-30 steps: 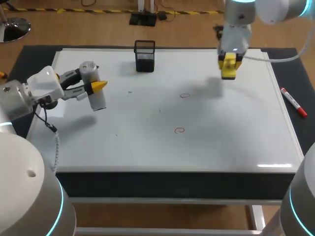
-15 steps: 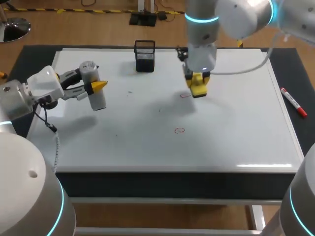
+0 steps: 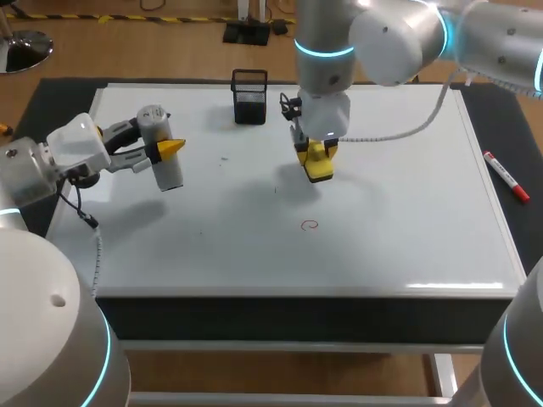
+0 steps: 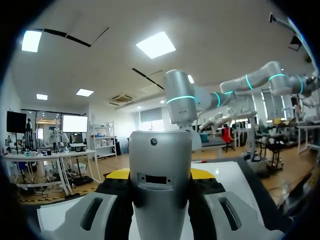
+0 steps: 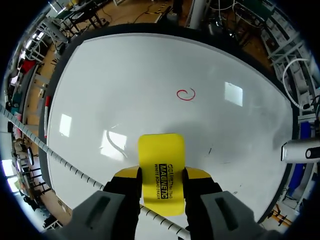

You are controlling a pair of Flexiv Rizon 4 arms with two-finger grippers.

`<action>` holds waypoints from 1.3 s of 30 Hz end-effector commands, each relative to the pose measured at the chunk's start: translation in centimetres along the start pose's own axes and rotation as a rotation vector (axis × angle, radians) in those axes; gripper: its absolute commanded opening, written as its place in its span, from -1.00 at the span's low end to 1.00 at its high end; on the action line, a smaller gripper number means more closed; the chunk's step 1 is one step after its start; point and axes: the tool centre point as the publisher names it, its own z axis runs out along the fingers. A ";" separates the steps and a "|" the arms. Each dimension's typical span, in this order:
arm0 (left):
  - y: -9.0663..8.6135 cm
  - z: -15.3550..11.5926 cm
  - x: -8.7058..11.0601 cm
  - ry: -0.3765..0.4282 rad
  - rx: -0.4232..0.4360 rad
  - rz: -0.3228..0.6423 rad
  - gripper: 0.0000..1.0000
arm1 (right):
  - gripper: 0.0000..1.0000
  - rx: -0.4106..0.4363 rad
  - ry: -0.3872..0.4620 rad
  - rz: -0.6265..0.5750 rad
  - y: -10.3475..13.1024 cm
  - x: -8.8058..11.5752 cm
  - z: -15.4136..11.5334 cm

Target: Pick up the inspection probe, press it on each red-marked spot on the whiteboard one by one, put down the probe, pick up the eraser, and wipe off all the red marks.

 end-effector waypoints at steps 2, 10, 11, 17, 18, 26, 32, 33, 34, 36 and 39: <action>0.1 0.0 0.0 -0.001 0.005 0.002 -1.00 | -1.00 -0.022 -0.011 -0.011 -1.1 -0.3 1.0; 0.1 0.0 0.0 -0.001 0.005 0.002 -1.00 | -1.00 -0.044 -0.008 -0.017 -1.8 -0.2 1.8; 0.1 0.0 0.0 -0.001 0.005 0.002 -1.00 | -1.00 -0.046 -0.008 -0.016 -1.9 -0.2 1.9; 0.1 0.0 0.0 -0.001 0.005 0.002 -1.00 | -1.00 -0.056 -0.006 -0.011 -2.1 0.1 2.7; 0.1 0.0 0.0 -0.001 0.005 0.002 -1.00 | -1.00 -0.057 -0.007 -0.010 -2.1 0.1 2.8; 0.1 0.0 0.0 -0.001 0.005 0.002 -1.00 | -1.00 -0.076 -0.005 0.004 -2.3 0.5 3.5; 0.1 0.0 0.0 -0.001 0.005 0.002 -1.00 | -1.00 -0.079 0.002 0.024 -2.3 1.3 3.9; 0.1 0.0 0.0 -0.001 0.005 0.002 -1.00 | -1.00 -0.079 0.004 0.025 -2.3 1.4 4.0; 0.1 0.0 0.0 -0.001 0.005 0.002 -1.00 | -1.00 -0.080 0.006 0.027 -2.3 1.6 4.1; 0.1 0.0 0.0 -0.001 0.005 0.002 -1.00 | -1.00 -0.082 0.010 0.031 -2.2 1.9 4.2; 0.1 0.0 0.0 -0.001 0.005 0.002 -1.00 | -1.00 -0.086 0.015 0.041 -2.2 2.3 4.5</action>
